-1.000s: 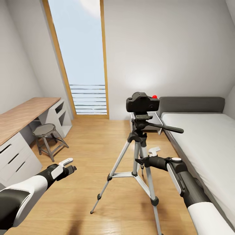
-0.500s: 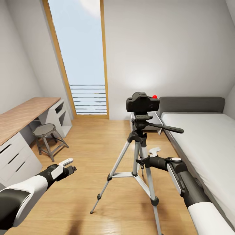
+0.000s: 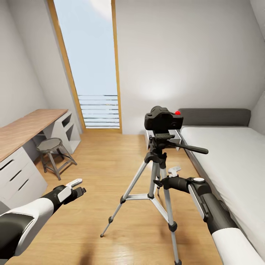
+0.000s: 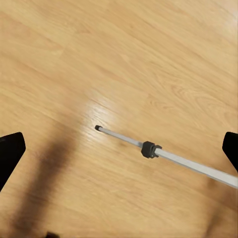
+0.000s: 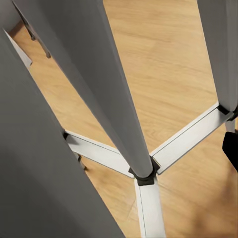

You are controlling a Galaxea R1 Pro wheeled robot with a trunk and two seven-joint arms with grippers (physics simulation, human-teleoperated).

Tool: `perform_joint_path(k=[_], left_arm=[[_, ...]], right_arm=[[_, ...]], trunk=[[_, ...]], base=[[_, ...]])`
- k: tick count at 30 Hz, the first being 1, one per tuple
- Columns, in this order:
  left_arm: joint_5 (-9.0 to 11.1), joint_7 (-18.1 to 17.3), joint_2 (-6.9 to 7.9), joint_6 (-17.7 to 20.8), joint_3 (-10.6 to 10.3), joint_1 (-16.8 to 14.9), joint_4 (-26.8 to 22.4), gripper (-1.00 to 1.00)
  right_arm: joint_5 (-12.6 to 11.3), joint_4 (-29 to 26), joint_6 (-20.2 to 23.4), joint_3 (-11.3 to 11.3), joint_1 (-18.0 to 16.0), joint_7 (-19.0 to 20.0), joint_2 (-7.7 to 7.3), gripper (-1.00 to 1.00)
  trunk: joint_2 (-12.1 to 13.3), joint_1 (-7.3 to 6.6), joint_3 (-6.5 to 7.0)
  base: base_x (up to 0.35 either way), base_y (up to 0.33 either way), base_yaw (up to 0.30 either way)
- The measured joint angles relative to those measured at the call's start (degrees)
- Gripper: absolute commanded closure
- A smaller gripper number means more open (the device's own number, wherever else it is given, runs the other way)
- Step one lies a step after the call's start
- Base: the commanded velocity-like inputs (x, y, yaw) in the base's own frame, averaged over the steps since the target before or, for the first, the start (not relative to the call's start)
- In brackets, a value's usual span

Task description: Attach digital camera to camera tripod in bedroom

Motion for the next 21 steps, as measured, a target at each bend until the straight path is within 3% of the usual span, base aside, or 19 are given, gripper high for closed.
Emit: perform_joint_path(k=[15,21], left_arm=[[0.0,0.0,0.01,0.0,0.1,0.0,0.0,-1.0],[0.0,0.0,-0.05,0.0,0.0,0.0,0.0,-1.0]], right_arm=[[0.0,0.0,0.0,0.0,0.0,0.0,0.0,-1.0],[0.0,0.0,0.0,0.0,0.0,0.0,0.0,-1.0]], trunk=[[0.0,0.0,0.0],[0.0,0.02,0.01]], base=[[-0.004,-0.002,0.0],[-0.155,-0.075,0.0]])
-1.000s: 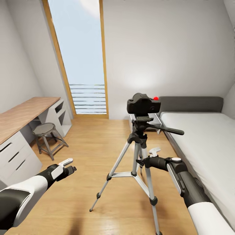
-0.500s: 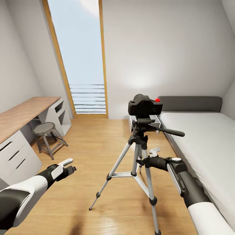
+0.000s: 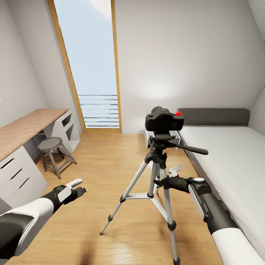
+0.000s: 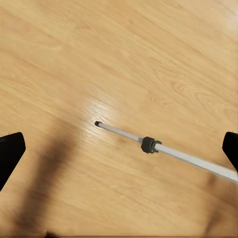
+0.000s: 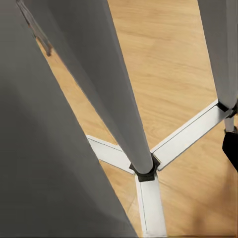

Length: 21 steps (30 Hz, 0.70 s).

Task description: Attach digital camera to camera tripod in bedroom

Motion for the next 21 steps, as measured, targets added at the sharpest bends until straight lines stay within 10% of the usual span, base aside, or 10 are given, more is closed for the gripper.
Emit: perform_joint_path(k=[21], left_arm=[[0.0,-0.3,-0.03,0.0,0.0,0.0,0.1,-1.0]], right_arm=[[0.0,0.0,0.0,0.0,0.0,0.0,0.0,-1.0]], trunk=[[0.0,-0.02,0.0]], base=[[-0.037,-0.019,0.0]])
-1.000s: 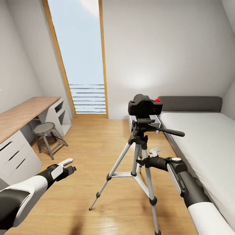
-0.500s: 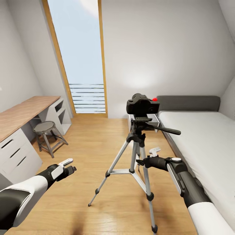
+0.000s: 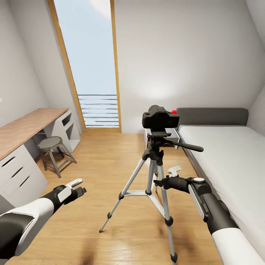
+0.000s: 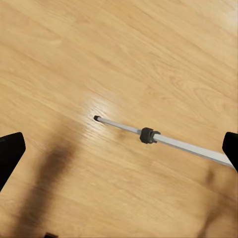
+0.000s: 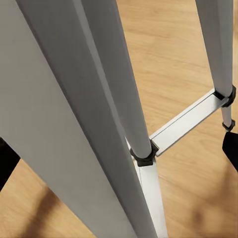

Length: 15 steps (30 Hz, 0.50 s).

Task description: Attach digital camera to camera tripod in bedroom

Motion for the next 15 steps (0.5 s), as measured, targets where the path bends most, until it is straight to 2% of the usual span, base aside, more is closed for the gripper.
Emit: perform_joint_path(k=[6,15], left_arm=[[0.0,0.1,0.0,0.0,0.0,0.0,0.0,-1.0],[0.0,0.3,0.0,0.0,0.0,0.0,0.0,-1.0]], right_arm=[[0.0,0.0,0.0,0.0,0.0,0.0,0.0,-1.0],[0.0,0.0,-0.1,0.0,0.0,0.0,0.0,-1.0]], trunk=[[0.0,0.02,0.0],[0.0,0.03,0.0]], base=[[-0.177,0.0,0.0],[-0.301,0.0,0.0]])
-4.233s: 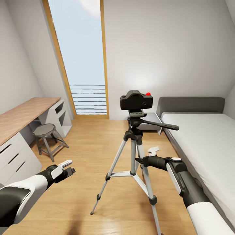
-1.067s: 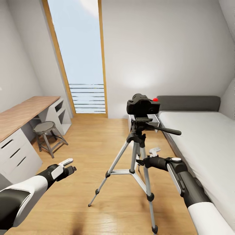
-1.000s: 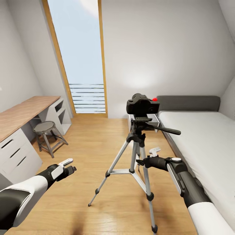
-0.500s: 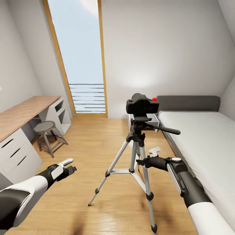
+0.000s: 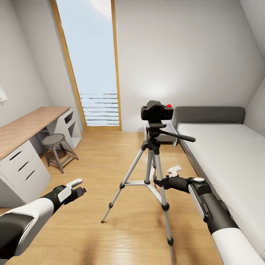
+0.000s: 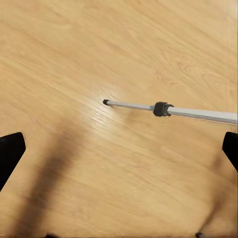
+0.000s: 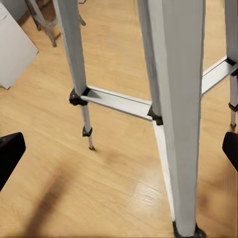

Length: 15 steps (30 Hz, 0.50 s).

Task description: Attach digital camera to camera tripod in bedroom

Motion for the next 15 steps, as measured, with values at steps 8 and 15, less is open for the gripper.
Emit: perform_joint_path(k=[8,15], left_arm=[[0.0,0.1,0.0,0.0,0.0,0.0,0.0,-1.0],[0.0,-0.5,0.64,-0.1,0.1,-0.7,0.2,-1.0]], right_arm=[[-0.1,0.0,0.0,0.0,0.0,0.0,0.0,-1.0],[0.3,-0.6,0.7,-0.2,-0.6,0.6,0.65,-1.0]], trunk=[[0.0,0.0,0.0],[0.0,-0.01,0.0]], base=[[-0.322,0.0,0.0],[-0.184,0.0,0.0]])
